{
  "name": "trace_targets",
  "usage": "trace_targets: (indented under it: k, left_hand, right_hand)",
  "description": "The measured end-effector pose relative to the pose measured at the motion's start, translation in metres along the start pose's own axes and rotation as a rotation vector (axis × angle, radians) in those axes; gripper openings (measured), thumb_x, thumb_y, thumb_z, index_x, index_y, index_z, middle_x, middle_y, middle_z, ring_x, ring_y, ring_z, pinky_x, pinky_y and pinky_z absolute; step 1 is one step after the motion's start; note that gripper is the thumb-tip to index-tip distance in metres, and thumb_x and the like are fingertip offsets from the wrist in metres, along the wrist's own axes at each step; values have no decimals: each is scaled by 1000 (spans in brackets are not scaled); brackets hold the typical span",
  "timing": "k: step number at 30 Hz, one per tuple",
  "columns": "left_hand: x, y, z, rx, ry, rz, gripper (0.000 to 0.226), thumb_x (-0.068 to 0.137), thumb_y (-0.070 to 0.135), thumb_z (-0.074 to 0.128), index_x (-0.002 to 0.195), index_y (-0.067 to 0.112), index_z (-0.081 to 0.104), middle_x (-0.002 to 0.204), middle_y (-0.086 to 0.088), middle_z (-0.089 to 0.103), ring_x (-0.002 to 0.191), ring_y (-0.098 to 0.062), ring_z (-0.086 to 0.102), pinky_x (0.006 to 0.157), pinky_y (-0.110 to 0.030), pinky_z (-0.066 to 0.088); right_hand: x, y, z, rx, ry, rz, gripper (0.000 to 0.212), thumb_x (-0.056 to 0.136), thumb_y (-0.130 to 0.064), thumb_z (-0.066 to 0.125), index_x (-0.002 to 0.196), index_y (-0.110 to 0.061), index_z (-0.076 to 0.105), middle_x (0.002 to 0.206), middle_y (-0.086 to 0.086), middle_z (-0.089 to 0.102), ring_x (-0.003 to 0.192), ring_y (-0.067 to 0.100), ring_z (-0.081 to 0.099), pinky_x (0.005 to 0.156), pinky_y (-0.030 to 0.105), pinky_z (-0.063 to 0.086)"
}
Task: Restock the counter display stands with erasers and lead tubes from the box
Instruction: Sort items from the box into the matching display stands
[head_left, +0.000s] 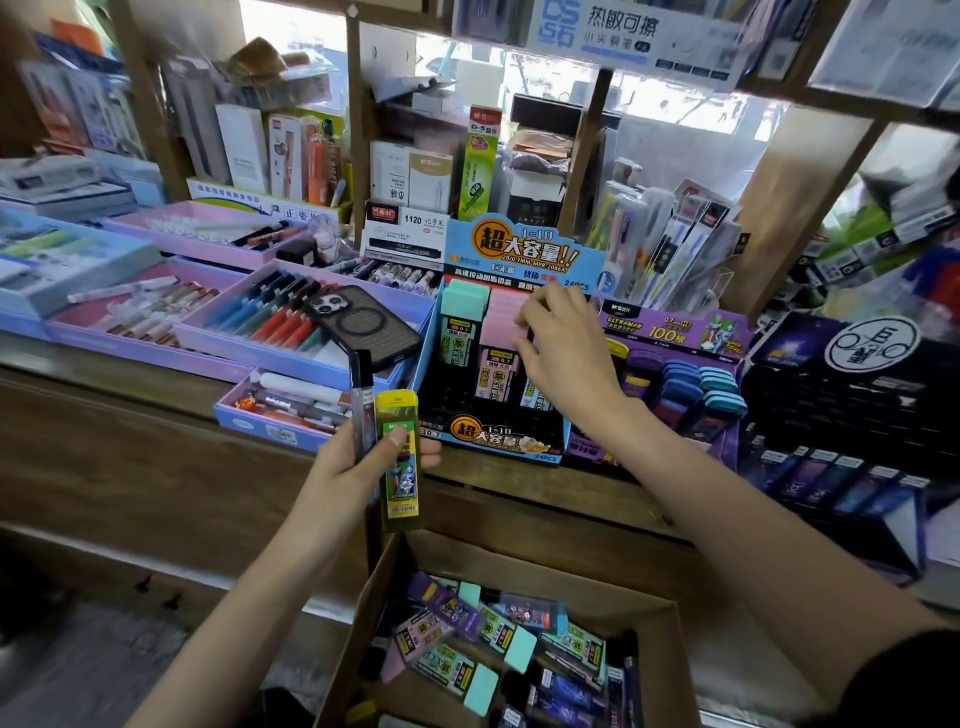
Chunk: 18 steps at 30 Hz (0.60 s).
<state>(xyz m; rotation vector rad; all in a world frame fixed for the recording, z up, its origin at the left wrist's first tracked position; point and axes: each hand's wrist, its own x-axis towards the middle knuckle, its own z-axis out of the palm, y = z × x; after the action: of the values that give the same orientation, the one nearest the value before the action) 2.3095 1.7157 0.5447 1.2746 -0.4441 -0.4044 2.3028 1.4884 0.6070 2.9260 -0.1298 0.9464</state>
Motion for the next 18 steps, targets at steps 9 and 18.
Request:
trace_targets:
  k: [9,18]
  left_hand:
    - [-5,6,21,-10,-96,-24,19,94,9,46,108,7,59,93,-12,74,85,-22,71,66,-24,57]
    - [-6,-2,60,173,-193,33,25,90,23,49,110,15,61,94,-1,72,91,-14,67,77,-22,52]
  right_hand:
    - [-36,-27,-28,559,-136,132,21,94,-26,53,105,-12,65,97,-4,55,95,9,47,78,17,33]
    - [-73,-24,-57,994,-304,341,9,89,-12,62,84,-19,65,80,-8,63,70,-2,57,62,11,45]
